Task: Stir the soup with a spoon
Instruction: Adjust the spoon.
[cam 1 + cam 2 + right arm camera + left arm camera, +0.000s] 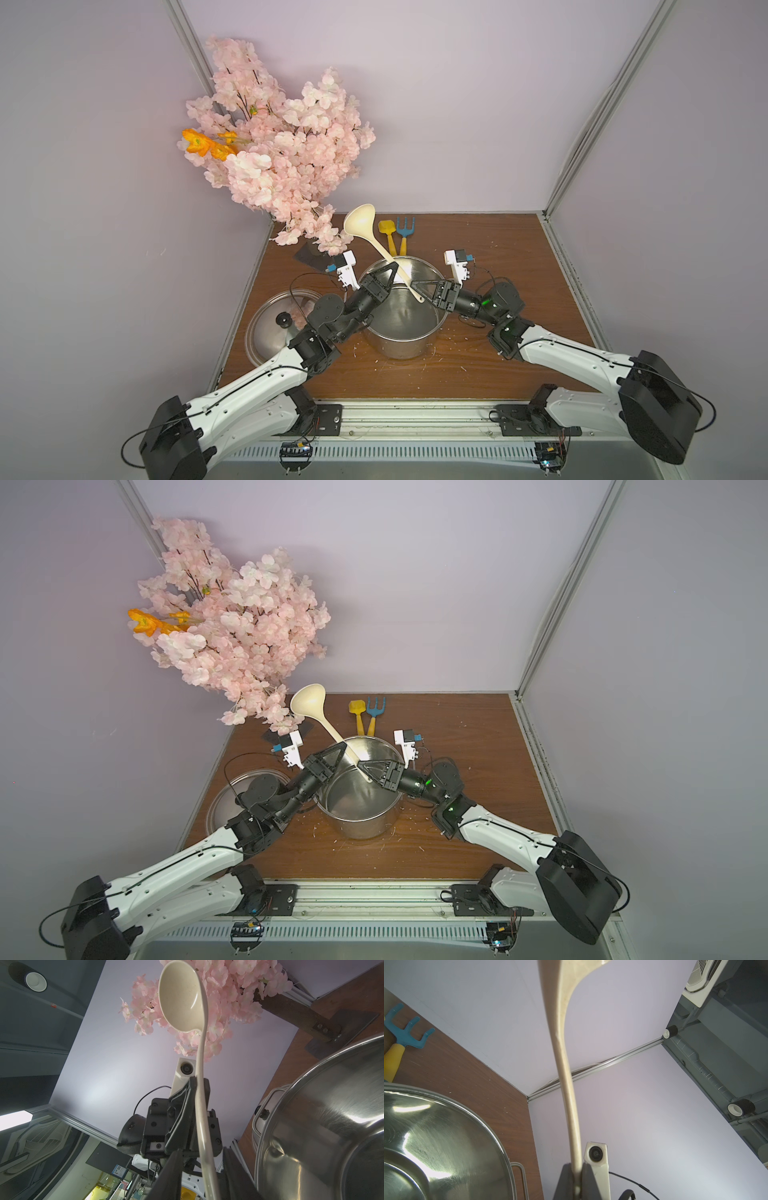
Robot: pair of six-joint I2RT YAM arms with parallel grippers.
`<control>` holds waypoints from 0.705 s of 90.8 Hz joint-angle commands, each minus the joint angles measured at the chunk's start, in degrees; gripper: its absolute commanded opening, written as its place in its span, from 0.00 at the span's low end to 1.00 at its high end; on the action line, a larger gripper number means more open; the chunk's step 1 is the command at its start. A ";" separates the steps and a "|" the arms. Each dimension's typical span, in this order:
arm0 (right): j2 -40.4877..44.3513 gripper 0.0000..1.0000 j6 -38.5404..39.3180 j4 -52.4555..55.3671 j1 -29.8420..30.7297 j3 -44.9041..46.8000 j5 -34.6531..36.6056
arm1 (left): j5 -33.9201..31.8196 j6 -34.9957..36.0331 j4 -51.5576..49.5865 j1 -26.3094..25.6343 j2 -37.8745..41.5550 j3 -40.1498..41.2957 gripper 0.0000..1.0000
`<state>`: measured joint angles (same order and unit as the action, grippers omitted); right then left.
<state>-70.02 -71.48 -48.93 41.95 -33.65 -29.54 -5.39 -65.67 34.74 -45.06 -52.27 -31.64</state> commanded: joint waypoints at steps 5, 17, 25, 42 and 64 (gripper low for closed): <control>-1.51 0.37 -0.02 -3.50 0.53 -1.79 0.90 | -1.61 0.30 3.25 -1.05 -0.71 -0.05 0.00; -2.17 0.37 -0.15 -4.19 0.80 -2.29 1.16 | -1.87 0.03 4.38 -1.47 -2.02 -0.11 0.00; -2.00 0.35 -0.06 -4.10 0.71 -2.36 1.63 | -2.07 -0.06 4.89 -1.98 -2.74 0.18 0.00; -2.27 0.20 -0.56 -4.51 0.67 -2.49 1.62 | -2.44 0.00 6.78 -2.99 -3.86 1.18 0.00; -1.11 0.03 0.94 -1.51 0.59 -2.89 1.98 | -3.58 0.63 4.41 -3.09 -1.34 2.80 0.00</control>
<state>-72.31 -71.42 -51.24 42.59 -34.50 -28.73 -8.10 -68.05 41.17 -47.48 -55.20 -29.80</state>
